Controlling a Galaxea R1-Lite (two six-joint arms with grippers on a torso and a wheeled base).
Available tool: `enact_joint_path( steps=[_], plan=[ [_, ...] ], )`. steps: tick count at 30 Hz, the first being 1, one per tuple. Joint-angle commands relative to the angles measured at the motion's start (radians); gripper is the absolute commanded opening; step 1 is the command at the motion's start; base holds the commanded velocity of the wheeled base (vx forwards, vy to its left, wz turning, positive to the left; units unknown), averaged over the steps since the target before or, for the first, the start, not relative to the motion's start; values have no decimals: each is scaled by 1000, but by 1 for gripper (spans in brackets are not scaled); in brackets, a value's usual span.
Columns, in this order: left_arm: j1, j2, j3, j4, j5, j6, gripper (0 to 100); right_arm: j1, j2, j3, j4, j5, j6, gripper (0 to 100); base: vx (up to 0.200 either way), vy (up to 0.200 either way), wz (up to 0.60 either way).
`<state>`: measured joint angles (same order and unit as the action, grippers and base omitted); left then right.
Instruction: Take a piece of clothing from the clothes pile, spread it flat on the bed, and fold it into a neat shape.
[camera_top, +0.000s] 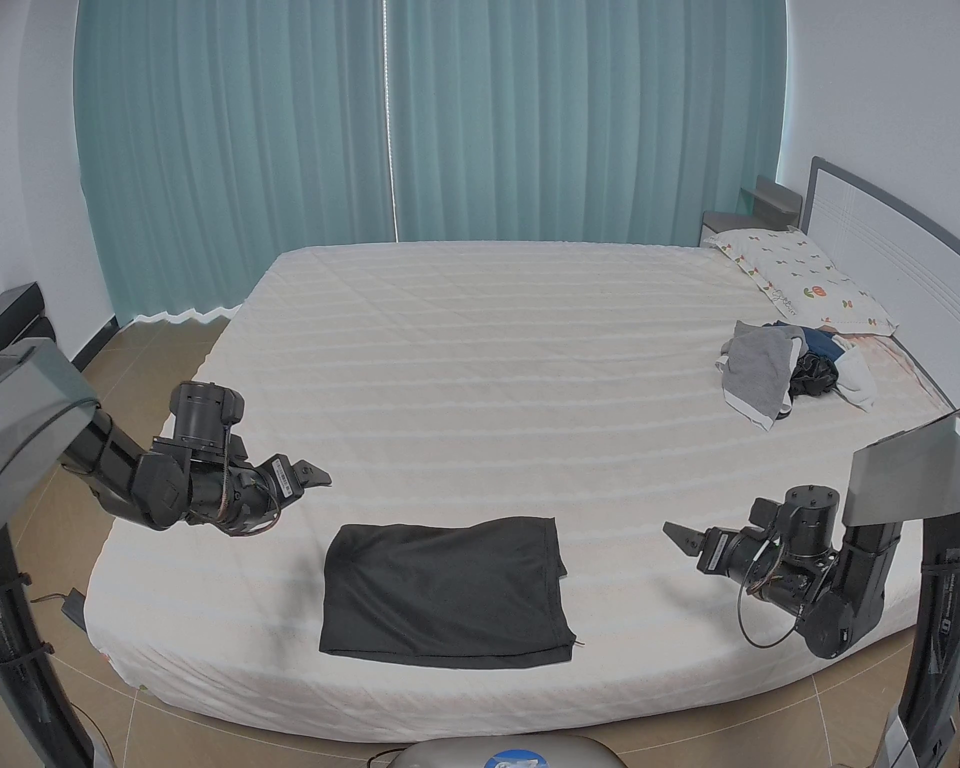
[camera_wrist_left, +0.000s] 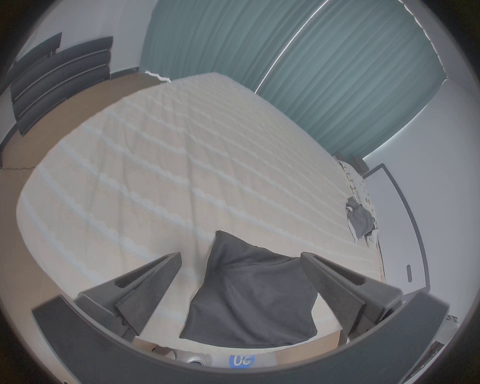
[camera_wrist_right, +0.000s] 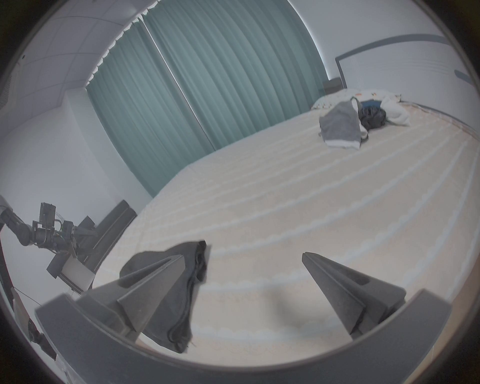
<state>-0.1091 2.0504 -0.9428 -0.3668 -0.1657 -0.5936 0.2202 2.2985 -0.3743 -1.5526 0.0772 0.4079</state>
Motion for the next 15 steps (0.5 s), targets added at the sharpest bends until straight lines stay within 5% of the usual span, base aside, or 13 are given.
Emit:
enact_joint_path(
  steps=[1,10,15],
  plan=[
    [3,-234,136,-27,49,-6,100,-2,-268,118,-9,-27,-8,100,0,0,0],
    [0,-596,377,-224,157,15,100,-27,-648,374,3,-30,-132,100,0,0,0],
    [5,-905,481,-210,199,86,100,-68,-1001,374,243,-74,-169,100,0,0,0]
  ],
)
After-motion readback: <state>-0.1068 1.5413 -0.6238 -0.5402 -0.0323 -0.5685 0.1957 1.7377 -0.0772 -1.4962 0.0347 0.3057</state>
